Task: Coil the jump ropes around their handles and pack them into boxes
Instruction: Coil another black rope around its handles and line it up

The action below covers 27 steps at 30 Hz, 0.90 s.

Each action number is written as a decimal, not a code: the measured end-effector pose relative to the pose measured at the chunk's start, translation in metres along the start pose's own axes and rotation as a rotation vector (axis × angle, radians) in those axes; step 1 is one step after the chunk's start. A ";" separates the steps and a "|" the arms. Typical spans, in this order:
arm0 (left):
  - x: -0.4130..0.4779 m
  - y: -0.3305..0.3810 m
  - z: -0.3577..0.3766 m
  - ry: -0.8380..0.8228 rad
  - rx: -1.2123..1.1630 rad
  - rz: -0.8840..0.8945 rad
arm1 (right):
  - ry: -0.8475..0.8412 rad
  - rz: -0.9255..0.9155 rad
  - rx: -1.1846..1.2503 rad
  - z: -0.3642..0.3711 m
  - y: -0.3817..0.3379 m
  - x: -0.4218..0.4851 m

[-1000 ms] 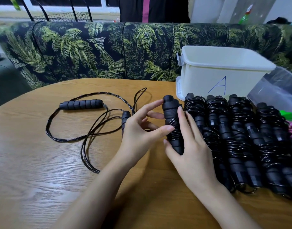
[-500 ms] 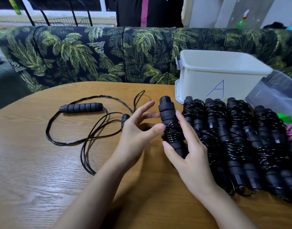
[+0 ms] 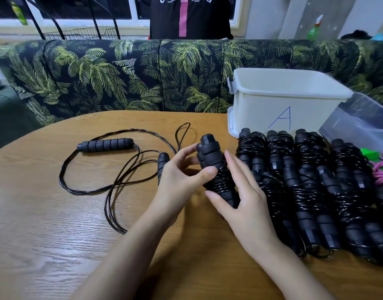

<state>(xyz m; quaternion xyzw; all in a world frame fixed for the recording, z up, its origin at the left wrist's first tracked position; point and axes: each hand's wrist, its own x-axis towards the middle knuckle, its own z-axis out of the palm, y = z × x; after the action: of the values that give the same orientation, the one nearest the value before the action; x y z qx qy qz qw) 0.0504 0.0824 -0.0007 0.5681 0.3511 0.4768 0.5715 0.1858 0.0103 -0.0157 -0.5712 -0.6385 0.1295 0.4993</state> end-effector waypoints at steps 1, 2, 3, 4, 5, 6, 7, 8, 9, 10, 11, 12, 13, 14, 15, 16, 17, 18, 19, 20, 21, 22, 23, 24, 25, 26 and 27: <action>0.000 0.000 0.000 0.000 0.002 -0.002 | -0.001 -0.010 0.010 -0.001 0.001 0.000; 0.000 0.001 0.000 -0.004 0.003 -0.004 | -0.001 -0.024 0.017 -0.001 0.002 0.000; 0.000 0.001 -0.001 -0.007 0.007 -0.002 | 0.000 -0.035 0.028 -0.002 0.003 -0.001; 0.000 0.002 -0.002 -0.011 0.012 0.001 | 0.002 -0.039 0.043 -0.003 0.003 -0.001; 0.001 0.002 -0.002 -0.015 0.014 0.002 | 0.002 -0.038 0.061 -0.004 0.003 -0.001; 0.001 0.003 -0.003 -0.020 0.013 0.004 | 0.002 -0.033 0.078 -0.004 0.003 -0.001; 0.002 0.003 -0.003 -0.025 0.016 0.008 | 0.002 -0.029 0.089 -0.005 0.004 -0.001; 0.002 0.003 -0.003 -0.032 0.024 0.013 | 0.003 -0.027 0.092 -0.005 0.004 0.000; 0.002 0.002 -0.003 -0.037 0.035 0.015 | 0.002 -0.024 0.095 -0.006 0.004 0.000; 0.002 0.002 -0.003 -0.041 0.043 0.017 | -0.001 -0.019 0.100 -0.006 0.003 0.000; 0.002 0.001 -0.004 -0.041 0.051 0.021 | -0.003 -0.014 0.106 -0.006 0.003 0.000; 0.002 0.001 -0.005 -0.042 0.058 0.025 | -0.004 -0.010 0.111 -0.006 0.002 0.000; 0.002 0.002 -0.006 -0.044 0.060 0.030 | -0.004 -0.007 0.118 -0.006 0.001 0.000; 0.002 0.003 -0.006 -0.048 0.058 0.034 | -0.003 -0.003 0.132 -0.007 0.001 0.000; 0.003 0.004 -0.007 -0.053 0.056 0.039 | -0.001 0.007 0.159 -0.007 0.000 0.001; 0.003 0.005 -0.008 -0.059 0.052 0.042 | 0.000 0.025 0.199 -0.008 0.000 0.001; 0.003 0.005 -0.009 -0.066 0.049 0.044 | -0.003 0.048 0.246 -0.009 -0.001 0.002; 0.003 0.006 -0.009 -0.070 0.046 0.047 | -0.013 0.064 0.284 -0.010 -0.002 0.002; 0.004 0.006 -0.010 -0.072 0.053 0.054 | -0.027 0.066 0.305 -0.010 -0.002 0.002; 0.004 0.006 -0.010 -0.076 0.066 0.060 | -0.042 0.061 0.311 -0.011 -0.002 0.002; 0.004 0.006 -0.011 -0.084 0.080 0.066 | -0.052 0.060 0.316 -0.011 -0.002 0.001; 0.004 0.006 -0.012 -0.094 0.093 0.067 | -0.055 0.070 0.326 -0.010 -0.002 0.001; 0.004 0.006 -0.012 -0.103 0.102 0.069 | -0.053 0.083 0.342 -0.010 -0.002 0.001; 0.005 0.006 -0.013 -0.106 0.107 0.068 | -0.047 0.096 0.361 -0.011 -0.002 0.001; 0.005 0.006 -0.014 -0.108 0.108 0.067 | -0.043 0.107 0.380 -0.011 -0.003 0.001; 0.005 0.007 -0.014 -0.108 0.106 0.065 | -0.045 0.118 0.396 -0.011 -0.004 0.001; 0.006 0.007 -0.015 -0.111 0.106 0.061 | -0.044 0.127 0.412 -0.011 -0.005 0.002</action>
<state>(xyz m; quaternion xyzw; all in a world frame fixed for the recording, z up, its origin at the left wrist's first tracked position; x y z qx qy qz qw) 0.0369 0.0917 0.0048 0.6335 0.3261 0.4427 0.5444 0.1921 0.0055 -0.0060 -0.4932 -0.5721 0.3008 0.5823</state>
